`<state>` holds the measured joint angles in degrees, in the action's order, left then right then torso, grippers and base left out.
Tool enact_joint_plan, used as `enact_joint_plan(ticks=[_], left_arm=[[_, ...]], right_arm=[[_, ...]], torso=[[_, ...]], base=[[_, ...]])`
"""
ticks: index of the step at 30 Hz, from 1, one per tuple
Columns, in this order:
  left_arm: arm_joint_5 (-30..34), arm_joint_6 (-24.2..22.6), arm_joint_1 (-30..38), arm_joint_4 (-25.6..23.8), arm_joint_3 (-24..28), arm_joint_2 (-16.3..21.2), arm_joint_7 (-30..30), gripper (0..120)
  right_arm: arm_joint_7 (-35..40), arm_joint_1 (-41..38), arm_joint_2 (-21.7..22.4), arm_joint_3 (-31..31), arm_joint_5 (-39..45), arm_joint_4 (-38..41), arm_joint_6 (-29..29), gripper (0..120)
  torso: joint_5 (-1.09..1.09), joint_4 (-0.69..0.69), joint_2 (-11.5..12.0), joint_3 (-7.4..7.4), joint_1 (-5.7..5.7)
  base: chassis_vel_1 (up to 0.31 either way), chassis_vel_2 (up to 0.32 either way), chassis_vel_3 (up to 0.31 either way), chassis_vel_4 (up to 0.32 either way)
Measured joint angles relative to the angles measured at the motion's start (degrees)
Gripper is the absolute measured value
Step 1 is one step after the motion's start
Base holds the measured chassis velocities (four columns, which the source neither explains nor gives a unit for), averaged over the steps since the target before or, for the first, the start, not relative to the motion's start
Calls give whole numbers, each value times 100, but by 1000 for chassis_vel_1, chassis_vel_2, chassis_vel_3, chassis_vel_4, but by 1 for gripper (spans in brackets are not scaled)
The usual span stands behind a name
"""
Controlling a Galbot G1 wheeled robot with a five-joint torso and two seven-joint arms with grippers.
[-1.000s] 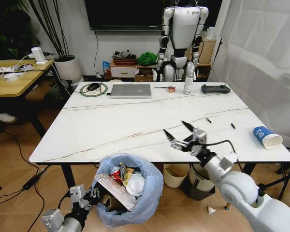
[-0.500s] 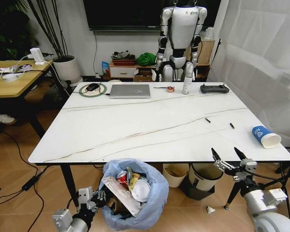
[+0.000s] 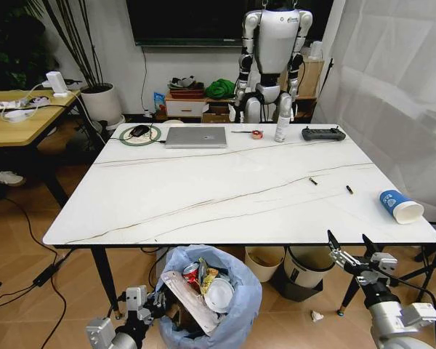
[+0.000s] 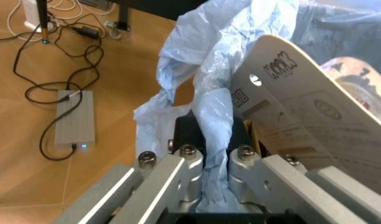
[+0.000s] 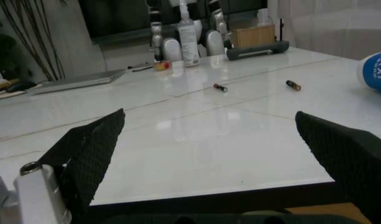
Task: Pick up the trash bin and place the trash from the table into it.
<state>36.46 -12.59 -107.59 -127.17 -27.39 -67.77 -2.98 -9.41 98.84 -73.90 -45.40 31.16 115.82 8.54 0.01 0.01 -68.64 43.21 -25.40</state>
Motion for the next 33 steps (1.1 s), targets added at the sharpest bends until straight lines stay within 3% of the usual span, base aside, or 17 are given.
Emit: enact_joint_plan(ticks=[33], left_arm=[[-48, -23, 39, 0, 88, -51, -21, 0]], right_arm=[[-143, -134, 195, -55, 224, -217, 44, 100]], torso=[[0, 1, 0, 0, -1]], base=[[-50, -48, 50, 53]])
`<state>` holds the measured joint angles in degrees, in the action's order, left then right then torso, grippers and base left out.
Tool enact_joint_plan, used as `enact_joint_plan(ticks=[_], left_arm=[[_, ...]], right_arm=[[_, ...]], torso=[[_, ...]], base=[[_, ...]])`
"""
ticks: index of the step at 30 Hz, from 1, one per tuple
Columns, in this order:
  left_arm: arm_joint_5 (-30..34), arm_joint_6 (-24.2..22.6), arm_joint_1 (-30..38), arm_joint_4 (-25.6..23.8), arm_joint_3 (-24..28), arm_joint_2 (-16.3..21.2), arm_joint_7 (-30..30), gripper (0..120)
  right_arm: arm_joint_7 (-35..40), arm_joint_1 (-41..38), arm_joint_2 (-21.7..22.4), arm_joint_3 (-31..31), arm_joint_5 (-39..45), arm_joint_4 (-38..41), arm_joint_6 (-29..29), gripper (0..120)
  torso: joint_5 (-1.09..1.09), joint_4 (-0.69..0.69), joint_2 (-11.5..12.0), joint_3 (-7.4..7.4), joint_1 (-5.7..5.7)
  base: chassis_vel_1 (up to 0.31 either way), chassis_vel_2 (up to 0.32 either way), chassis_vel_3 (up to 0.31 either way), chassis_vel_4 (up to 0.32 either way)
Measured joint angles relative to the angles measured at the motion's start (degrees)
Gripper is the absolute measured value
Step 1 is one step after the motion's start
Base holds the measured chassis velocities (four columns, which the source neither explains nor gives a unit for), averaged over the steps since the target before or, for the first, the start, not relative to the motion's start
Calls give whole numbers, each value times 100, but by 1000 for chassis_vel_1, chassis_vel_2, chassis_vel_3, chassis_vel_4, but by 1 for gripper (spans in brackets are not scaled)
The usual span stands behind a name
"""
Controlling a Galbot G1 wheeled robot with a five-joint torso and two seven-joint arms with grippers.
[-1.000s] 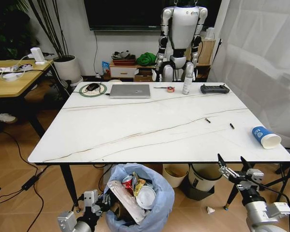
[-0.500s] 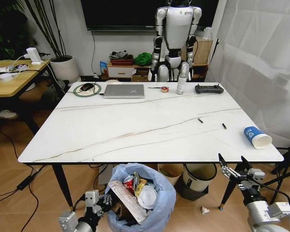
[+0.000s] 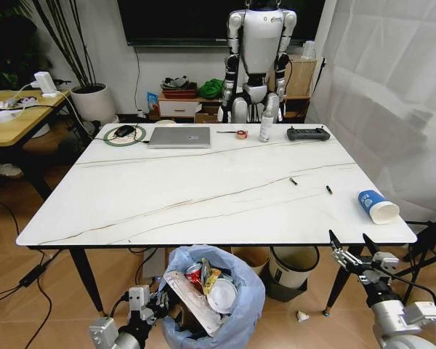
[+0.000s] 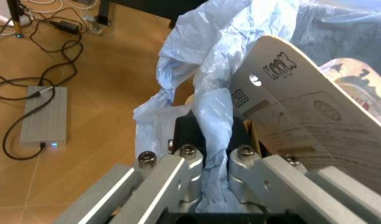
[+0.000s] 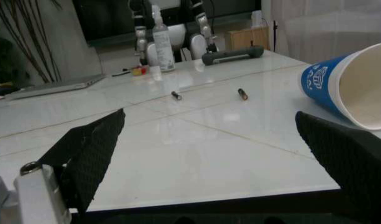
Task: Pick up the trash bin and place the trash from the table into it.
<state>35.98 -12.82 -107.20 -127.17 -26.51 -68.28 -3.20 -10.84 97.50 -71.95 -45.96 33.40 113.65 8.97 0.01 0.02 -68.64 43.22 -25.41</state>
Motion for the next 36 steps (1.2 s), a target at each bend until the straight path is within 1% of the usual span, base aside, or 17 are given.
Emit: enact_joint_plan(ticks=[3, 5, 7, 25, 27, 30, 33, 35, 36], left_arm=[[0, -2, 4, 5, 3, -10, -2, 0], [-7, -4, 4, 12, 7, -13, -3, 0], [-12, -8, 6, 16, 8, -15, -6, 0], [-34, -25, 36, 32, 18, -73, -20, 0], [-35, -25, 36, 33, 18, -76, -20, 0], [-37, -26, 36, 32, 19, -77, -20, 0], [-39, -26, 36, 33, 19, -80, -20, 0], [-41, -26, 35, 33, 19, -80, -21, 0], [-41, -26, 34, 33, 18, -80, -21, 0]], right_arm=[[-3, -23, 13, 0, 14, -26, -5, 100], [-6, -52, 25, 6, 28, -65, -6, 100], [-12, -72, 36, 12, 41, -91, -7, 100], [-58, -179, 116, 58, 122, -206, -19, 100], [-67, -188, 120, 60, 121, -219, -19, 100], [-71, -199, 127, 61, 121, -227, -19, 100], [-76, -211, 135, 61, 121, -234, -18, 100], [-82, -214, 137, 65, 121, -244, -19, 100], [-84, -215, 137, 68, 119, -249, -18, 100]], torso=[[-2, 0, 0, 0, 0], [0, 0, 0, 0, 1], [-2, -1, 0, 0, 1], [0, 0, 0, 0, 0], [-3, 0, 0, 0, 0], [0, 0, 0, 0, 0], [-3, -1, 0, 0, 1], [1, 0, 0, 0, 1], [-2, 0, 0, 0, 1]], base=[[-46, -56, 43, 64], [-44, -56, 38, 65], [-51, -56, 50, 55], [-67, -55, 68, 65], [-93, -65, 74, 60], [-77, -73, 77, 76], [-69, -66, 74, 70], [-61, -87, 57, 68], [-64, -58, 53, 69]])
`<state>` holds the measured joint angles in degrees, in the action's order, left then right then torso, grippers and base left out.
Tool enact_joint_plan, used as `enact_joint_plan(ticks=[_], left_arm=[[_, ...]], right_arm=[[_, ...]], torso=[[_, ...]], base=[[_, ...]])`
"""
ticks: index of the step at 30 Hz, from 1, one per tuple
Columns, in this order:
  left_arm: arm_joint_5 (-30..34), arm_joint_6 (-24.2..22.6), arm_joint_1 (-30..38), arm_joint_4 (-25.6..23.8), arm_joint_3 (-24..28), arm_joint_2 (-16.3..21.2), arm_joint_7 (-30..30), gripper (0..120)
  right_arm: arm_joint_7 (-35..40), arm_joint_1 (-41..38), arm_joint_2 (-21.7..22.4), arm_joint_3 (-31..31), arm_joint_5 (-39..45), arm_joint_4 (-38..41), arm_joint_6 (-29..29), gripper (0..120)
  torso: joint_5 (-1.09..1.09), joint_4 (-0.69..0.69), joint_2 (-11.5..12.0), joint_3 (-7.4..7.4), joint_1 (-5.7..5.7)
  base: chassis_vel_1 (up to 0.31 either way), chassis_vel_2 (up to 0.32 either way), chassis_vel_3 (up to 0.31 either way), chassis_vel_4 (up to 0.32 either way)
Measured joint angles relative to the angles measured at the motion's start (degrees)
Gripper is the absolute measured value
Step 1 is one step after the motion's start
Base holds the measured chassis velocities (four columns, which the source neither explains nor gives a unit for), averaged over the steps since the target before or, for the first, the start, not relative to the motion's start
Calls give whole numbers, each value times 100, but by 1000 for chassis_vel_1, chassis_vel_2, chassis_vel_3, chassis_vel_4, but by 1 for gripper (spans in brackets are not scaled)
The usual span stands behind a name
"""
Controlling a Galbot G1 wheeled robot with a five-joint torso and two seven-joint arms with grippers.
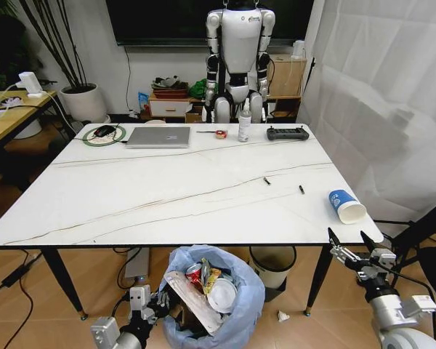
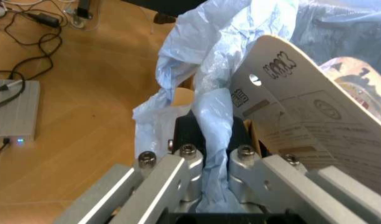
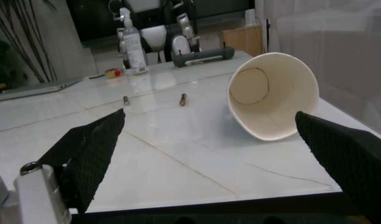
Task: Pick up the trash bin and place the trash from the table into it.
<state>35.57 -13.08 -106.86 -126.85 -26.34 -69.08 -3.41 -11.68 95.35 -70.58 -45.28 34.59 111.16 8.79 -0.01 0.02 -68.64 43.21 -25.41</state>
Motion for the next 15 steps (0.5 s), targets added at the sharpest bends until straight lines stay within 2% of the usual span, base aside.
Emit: enact_joint_plan(ticks=[10, 15], left_arm=[[-3, 0, -9, 0, -5, -4, 0, 0], [-9, 0, -28, -17, -17, -9, 0, 0]], right_arm=[[-12, -94, 1, 52, -59, -73, 70, 100], [172, -394, 64, 157, -246, -108, -21, 100]], torso=[[1, 0, 0, 0, 0], [2, 0, 0, 0, 0]], base=[[-78, -60, 79, 69], [-20, -22, 30, 22]])
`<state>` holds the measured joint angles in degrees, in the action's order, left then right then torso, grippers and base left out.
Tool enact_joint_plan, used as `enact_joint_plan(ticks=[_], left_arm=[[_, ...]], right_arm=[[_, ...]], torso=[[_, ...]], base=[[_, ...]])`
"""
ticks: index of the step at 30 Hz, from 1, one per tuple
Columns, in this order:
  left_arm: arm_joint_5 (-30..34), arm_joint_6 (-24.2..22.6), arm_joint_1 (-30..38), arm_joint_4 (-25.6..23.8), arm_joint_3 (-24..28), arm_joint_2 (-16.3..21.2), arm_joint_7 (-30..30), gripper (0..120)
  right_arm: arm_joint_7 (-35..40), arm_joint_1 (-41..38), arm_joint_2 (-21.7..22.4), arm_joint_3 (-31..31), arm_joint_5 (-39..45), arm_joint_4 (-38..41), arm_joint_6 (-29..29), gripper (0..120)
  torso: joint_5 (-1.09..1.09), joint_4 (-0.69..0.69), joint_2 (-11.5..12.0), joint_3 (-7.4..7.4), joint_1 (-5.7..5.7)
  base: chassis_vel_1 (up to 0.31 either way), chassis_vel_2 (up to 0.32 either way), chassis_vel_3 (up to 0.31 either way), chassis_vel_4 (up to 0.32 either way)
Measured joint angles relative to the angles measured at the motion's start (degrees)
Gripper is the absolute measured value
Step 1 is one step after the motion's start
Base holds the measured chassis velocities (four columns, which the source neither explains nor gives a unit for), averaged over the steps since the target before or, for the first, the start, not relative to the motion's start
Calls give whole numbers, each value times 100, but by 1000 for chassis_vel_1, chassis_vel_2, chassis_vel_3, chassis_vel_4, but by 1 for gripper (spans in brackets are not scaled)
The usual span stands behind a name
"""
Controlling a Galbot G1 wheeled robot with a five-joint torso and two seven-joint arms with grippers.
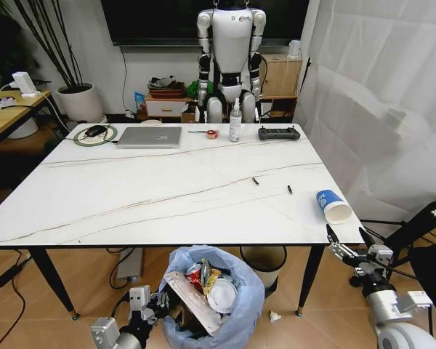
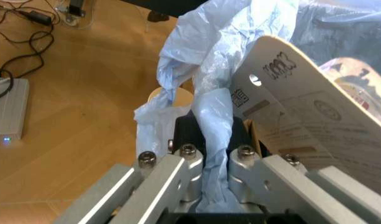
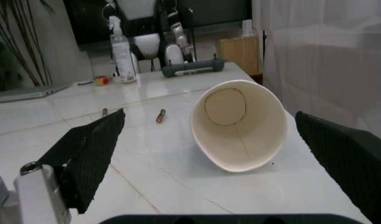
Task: Pick up the trash bin and place the trash from the table into it.
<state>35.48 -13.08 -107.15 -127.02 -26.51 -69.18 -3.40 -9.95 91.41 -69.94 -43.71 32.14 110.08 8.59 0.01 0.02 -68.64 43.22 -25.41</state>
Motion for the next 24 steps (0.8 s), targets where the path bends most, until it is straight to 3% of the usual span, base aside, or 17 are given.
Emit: enact_joint_plan(ticks=[3, 5, 13, 24], left_arm=[[-6, 0, -14, -9, -17, -13, 0, 0], [-20, 0, -37, -17, -42, -46, 0, 0], [-102, 4, -118, -56, -98, -173, 0, 0], [-146, 13, -157, -82, -205, -324, 1, 0]], right_arm=[[391, -113, 92, 112, -174, -9, -184, 100], [936, -312, 192, 294, -273, -28, -630, 100], [872, -794, 388, 495, -148, -250, -1108, 100], [688, -1327, 739, 854, 36, -697, -1203, 100]], torso=[[0, -1, 0, 0, 0], [-1, -1, 0, 0, 1], [-1, -1, 0, 0, 1], [-2, -1, 0, 0, 0]], base=[[0, 0, 0, 0], [0, 0, 0, 0], [0, 0, 0, 0], [0, 0, 0, 0]])
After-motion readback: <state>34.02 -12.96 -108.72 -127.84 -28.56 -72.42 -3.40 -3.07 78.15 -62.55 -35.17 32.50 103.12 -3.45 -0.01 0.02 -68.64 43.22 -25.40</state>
